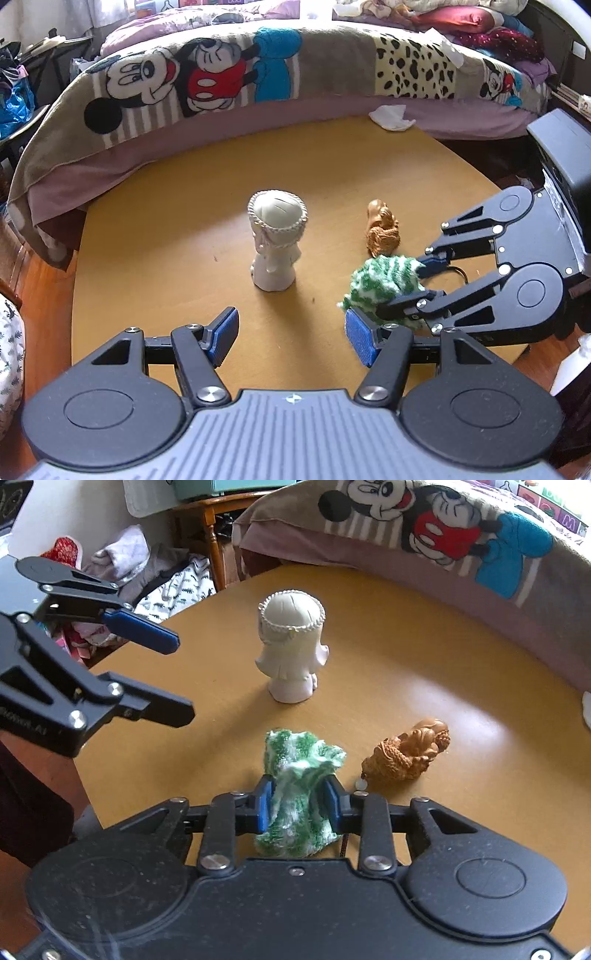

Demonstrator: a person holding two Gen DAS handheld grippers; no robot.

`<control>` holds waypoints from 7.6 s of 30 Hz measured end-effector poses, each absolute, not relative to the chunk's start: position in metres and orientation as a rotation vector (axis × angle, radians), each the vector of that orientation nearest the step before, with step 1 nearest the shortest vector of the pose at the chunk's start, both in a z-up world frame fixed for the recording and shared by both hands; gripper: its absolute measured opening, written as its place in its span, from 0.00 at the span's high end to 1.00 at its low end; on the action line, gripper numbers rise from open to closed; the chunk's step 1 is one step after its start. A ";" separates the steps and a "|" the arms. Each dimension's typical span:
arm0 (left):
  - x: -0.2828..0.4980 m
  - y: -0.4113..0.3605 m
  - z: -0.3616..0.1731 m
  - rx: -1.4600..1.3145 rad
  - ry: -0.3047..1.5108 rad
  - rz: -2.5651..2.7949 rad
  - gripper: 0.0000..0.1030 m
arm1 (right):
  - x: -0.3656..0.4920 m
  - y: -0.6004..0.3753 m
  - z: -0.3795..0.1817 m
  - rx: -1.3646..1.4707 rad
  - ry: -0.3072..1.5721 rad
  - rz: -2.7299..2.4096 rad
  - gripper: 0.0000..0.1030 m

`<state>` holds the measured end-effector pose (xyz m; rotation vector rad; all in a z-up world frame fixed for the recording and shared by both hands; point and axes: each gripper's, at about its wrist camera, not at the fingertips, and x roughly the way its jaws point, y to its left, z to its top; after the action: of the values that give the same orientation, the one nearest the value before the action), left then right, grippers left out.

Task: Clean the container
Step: 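Close the left tool around the white figurine's base, then wipe the figurine's head with the cloth while the left tool holds it, then rub the cloth over the figurine's back while the left tool holds it, then wipe the figurine's side with the cloth while the left tool holds it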

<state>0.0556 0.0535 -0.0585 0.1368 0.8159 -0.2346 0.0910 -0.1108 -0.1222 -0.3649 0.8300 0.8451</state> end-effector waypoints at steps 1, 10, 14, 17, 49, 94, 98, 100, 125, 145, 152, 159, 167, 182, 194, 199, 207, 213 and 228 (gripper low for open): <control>0.056 0.054 -0.059 0.145 0.802 -0.247 0.39 | 0.094 -0.112 -0.123 -0.355 0.837 0.831 0.84; 0.079 0.057 -0.058 0.268 0.736 -0.318 0.39 | 0.124 -0.147 -0.069 -0.046 0.779 0.873 0.85; 0.084 0.056 -0.064 0.256 0.696 -0.315 0.39 | 0.134 -0.149 -0.057 -0.001 0.749 0.886 0.85; 0.091 0.053 -0.068 0.253 0.690 -0.297 0.39 | 0.144 -0.149 -0.056 0.008 0.749 0.872 0.85; 0.093 0.031 -0.086 0.329 0.662 -0.339 0.67 | 0.145 -0.108 -0.072 -0.130 0.789 0.952 0.84; 0.098 0.032 -0.089 0.319 0.675 -0.362 0.67 | 0.152 -0.118 -0.080 -0.165 0.835 0.915 0.85; 0.097 0.040 -0.090 0.320 0.662 -0.408 0.67 | 0.155 -0.122 -0.082 -0.123 0.870 0.948 0.85; 0.094 0.043 -0.091 0.358 0.644 -0.458 0.67 | 0.158 -0.126 -0.083 -0.112 0.871 0.911 0.84; 0.094 0.046 -0.089 0.397 0.673 -0.502 0.66 | 0.180 -0.144 -0.127 0.281 1.037 0.857 0.84; 0.091 0.057 -0.088 0.311 0.707 -0.386 0.67 | 0.182 -0.125 -0.140 0.282 1.087 0.899 0.84; 0.091 0.061 -0.089 0.288 0.717 -0.366 0.67 | 0.183 -0.126 -0.132 0.307 1.062 0.928 0.84; 0.093 0.059 -0.089 0.273 0.744 -0.340 0.66 | 0.185 -0.123 -0.141 0.347 1.070 0.919 0.83; 0.090 0.062 -0.079 0.279 0.756 -0.359 0.58 | 0.188 -0.130 -0.142 0.369 1.076 0.878 0.83; 0.092 0.066 -0.071 0.223 0.752 -0.342 0.65 | 0.177 -0.132 -0.139 0.399 1.025 0.923 0.83; 0.092 0.073 -0.067 0.111 0.792 -0.317 0.64 | 0.171 -0.128 -0.134 0.340 0.976 0.900 0.83; 0.091 0.074 -0.070 0.102 0.815 -0.327 0.63 | 0.170 -0.131 -0.136 0.390 0.962 0.897 0.83; 0.089 0.069 -0.080 0.082 0.850 -0.362 0.62 | 0.173 -0.122 -0.141 0.400 0.942 0.862 0.83; 0.088 0.071 -0.076 0.126 0.850 -0.362 0.62 | 0.174 -0.125 -0.136 0.388 0.932 0.859 0.83; 0.109 0.091 -0.063 -0.023 0.784 -0.330 0.56 | 0.171 -0.126 -0.142 0.360 0.965 0.895 0.83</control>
<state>0.1089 0.0912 -0.0630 -0.0234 0.7839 -0.3305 0.1706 -0.1255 -0.1416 0.3605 0.9654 0.8947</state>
